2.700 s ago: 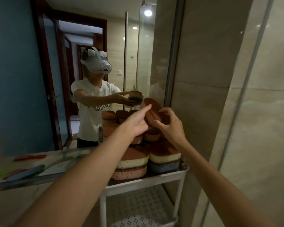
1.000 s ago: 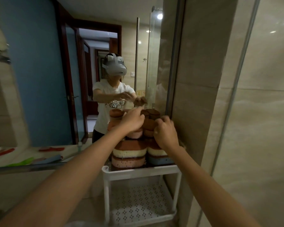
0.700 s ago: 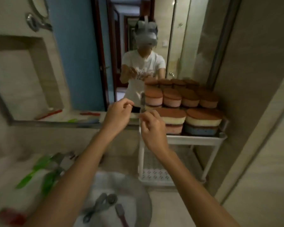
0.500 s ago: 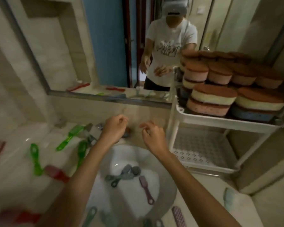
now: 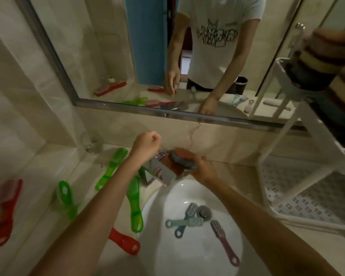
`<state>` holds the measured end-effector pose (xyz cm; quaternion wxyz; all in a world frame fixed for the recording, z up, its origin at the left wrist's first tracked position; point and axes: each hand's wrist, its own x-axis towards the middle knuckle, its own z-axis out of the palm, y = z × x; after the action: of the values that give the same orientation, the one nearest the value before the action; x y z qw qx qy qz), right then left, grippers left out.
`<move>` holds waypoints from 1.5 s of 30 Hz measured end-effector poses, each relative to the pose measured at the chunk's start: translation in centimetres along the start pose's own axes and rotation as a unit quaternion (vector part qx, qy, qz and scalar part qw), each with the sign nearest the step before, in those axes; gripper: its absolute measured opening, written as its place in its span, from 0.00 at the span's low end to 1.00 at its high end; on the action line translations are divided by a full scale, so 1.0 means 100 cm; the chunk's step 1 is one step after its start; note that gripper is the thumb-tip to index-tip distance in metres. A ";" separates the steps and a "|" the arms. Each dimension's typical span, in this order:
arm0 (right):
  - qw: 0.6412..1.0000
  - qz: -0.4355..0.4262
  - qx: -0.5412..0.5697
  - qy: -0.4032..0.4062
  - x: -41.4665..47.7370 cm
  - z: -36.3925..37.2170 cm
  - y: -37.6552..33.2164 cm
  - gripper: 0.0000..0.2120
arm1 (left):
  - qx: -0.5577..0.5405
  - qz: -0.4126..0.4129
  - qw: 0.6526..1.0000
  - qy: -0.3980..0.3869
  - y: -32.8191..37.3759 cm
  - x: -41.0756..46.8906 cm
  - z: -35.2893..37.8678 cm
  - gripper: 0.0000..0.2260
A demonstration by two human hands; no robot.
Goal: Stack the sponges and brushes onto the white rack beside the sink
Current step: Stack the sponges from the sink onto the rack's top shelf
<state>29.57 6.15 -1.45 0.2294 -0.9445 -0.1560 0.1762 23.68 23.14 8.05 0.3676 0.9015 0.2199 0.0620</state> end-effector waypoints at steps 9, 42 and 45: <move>0.995 0.012 -0.085 -0.057 0.064 0.013 -0.012 0.37 | 0.154 0.002 0.972 -0.176 -0.025 0.096 0.037 0.08; 0.982 0.118 -0.033 0.146 -0.004 0.004 0.048 0.29 | 0.579 0.235 0.685 -0.376 0.001 0.078 0.134 0.28; 0.974 0.131 -0.024 0.181 -0.013 -0.006 0.053 0.28 | 0.506 0.220 0.748 -0.370 0.015 0.074 0.129 0.27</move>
<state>29.78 0.90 -3.16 0.2061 -0.9781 0.0093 0.0273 34.37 17.24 -0.61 -0.1132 0.9311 -0.1387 -0.3179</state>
